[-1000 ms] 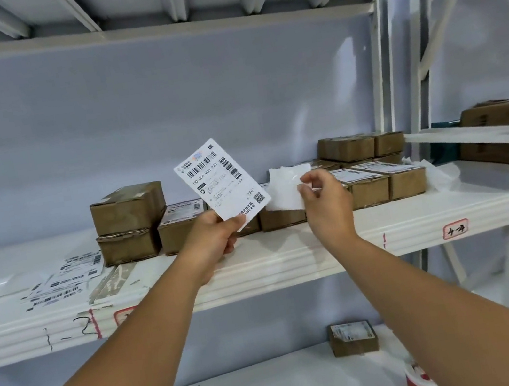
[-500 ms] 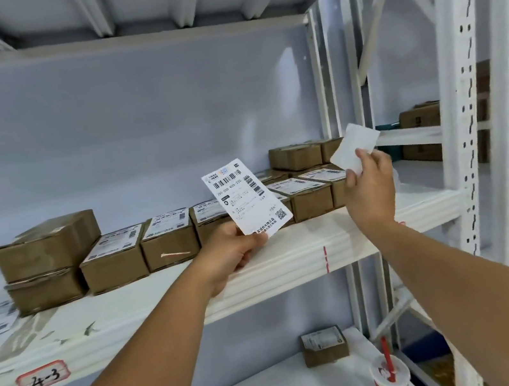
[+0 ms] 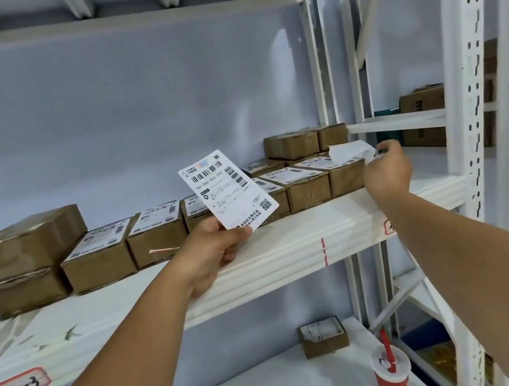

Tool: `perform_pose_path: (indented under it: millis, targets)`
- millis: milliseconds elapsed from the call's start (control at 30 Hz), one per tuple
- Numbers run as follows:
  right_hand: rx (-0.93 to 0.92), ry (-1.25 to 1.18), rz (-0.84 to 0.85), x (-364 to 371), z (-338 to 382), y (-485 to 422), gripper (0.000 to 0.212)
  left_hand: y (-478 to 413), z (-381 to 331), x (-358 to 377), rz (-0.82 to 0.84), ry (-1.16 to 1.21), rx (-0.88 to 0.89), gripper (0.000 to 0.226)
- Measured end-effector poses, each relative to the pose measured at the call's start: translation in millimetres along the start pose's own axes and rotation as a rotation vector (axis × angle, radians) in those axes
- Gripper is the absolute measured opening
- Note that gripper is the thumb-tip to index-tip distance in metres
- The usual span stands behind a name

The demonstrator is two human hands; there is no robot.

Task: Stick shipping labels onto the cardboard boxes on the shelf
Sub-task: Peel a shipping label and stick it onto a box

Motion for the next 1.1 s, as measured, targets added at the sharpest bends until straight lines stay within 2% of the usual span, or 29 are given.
perform_pose_path:
  millis: [167, 300, 367, 467, 567, 600, 667, 767, 833, 967, 1100]
  targets:
    - [-0.008, 0.037, 0.010, 0, 3, 7, 0.042, 0, 0, -1, -0.015, 0.002, 0.017, 0.022]
    - [-0.230, 0.118, -0.077, 0, 19, 25, 0.048, 2, -1, -1, -0.031, 0.001, 0.015, 0.023]
    - [-0.365, 0.159, -0.089, 4, 30, 41, 0.044, 3, -2, -2, -0.054, 0.037, 0.008, 0.024]
    - [-0.488, 0.093, 0.123, 24, 49, 70, 0.029, 5, -4, -2, -0.120, 0.123, -0.013, 0.025]
    - [-0.407, -0.026, 0.505, 52, 68, 106, 0.012, 10, -7, -5, -0.188, 0.194, -0.006, 0.020]
    - [-0.362, -0.052, 0.587, 60, 74, 118, 0.013, 12, -8, -6, -0.212, 0.197, 0.008, 0.018]
    - [-0.247, -0.188, 0.661, 71, 84, 138, 0.017, 17, -10, -10, -0.253, 0.179, 0.029, 0.015]
    - [0.133, -0.626, 0.711, 76, 98, 164, 0.019, 28, -16, -21, -0.303, 0.136, 0.041, 0.016]
    - [0.251, -0.731, 0.722, 78, 106, 176, 0.025, 36, -20, -34, -0.331, 0.131, 0.043, 0.016]
    - [0.100, -0.612, 0.751, 86, 127, 193, 0.011, 54, -32, -65, -0.296, 0.067, 0.050, 0.016]
    - [0.013, -0.516, 0.767, 96, 152, 215, 0.023, 73, -46, -92, -0.229, -0.085, 0.017, 0.012]
Point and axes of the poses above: each hand's wrist, its own y-axis away from the middle knuckle, its own x-axis out of the palm, z = x × y, the point moved 4 cm from there along -y, towards the middle knuckle
